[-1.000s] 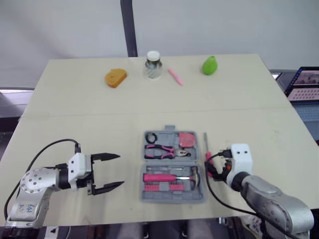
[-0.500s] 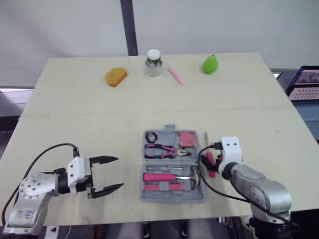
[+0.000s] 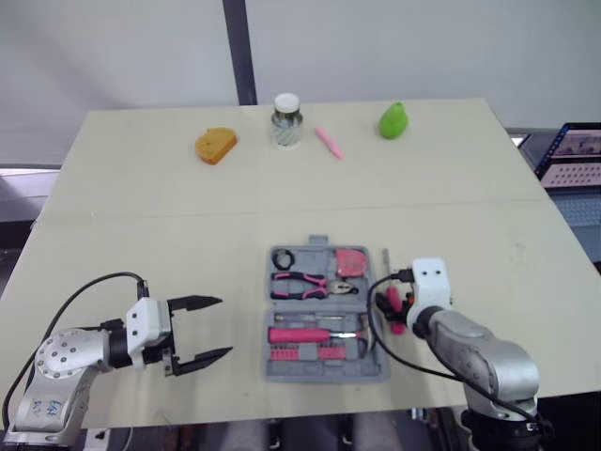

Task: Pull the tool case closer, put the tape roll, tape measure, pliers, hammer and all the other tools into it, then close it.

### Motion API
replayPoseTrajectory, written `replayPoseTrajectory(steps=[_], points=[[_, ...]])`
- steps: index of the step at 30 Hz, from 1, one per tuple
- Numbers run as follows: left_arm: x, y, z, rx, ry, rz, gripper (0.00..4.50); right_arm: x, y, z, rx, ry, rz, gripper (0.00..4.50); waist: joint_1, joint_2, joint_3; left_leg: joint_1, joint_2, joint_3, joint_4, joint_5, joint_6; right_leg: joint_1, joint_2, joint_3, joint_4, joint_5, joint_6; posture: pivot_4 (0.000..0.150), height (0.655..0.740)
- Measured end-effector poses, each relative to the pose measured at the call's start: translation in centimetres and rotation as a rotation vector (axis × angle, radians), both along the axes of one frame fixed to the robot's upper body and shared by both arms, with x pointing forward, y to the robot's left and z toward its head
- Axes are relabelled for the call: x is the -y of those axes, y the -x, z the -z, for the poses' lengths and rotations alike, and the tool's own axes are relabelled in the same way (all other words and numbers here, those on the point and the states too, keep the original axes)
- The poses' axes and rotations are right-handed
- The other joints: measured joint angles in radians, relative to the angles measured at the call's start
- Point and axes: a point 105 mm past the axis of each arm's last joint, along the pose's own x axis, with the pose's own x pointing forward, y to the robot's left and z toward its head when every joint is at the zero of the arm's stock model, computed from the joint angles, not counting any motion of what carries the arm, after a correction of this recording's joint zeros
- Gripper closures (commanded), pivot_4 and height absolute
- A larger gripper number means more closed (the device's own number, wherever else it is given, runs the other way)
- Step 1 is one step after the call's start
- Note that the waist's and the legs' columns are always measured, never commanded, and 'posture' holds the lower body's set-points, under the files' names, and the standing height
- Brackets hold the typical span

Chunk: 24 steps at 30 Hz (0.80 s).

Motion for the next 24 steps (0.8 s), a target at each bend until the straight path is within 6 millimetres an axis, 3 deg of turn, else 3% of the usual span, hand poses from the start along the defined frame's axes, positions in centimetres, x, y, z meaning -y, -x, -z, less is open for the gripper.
replayPoseTrajectory(steps=[24], points=[[-0.09,0.15,0.13,0.011,-0.003,-0.010,0.06,-0.16,-0.24,-0.33,0.009,-0.001,-0.004,0.00,-0.002,0.000,0.000,0.000,0.000,0.000,0.000,0.000,0.000,0.000,0.000,0.000,0.000,0.000,0.000,0.150,0.6950]])
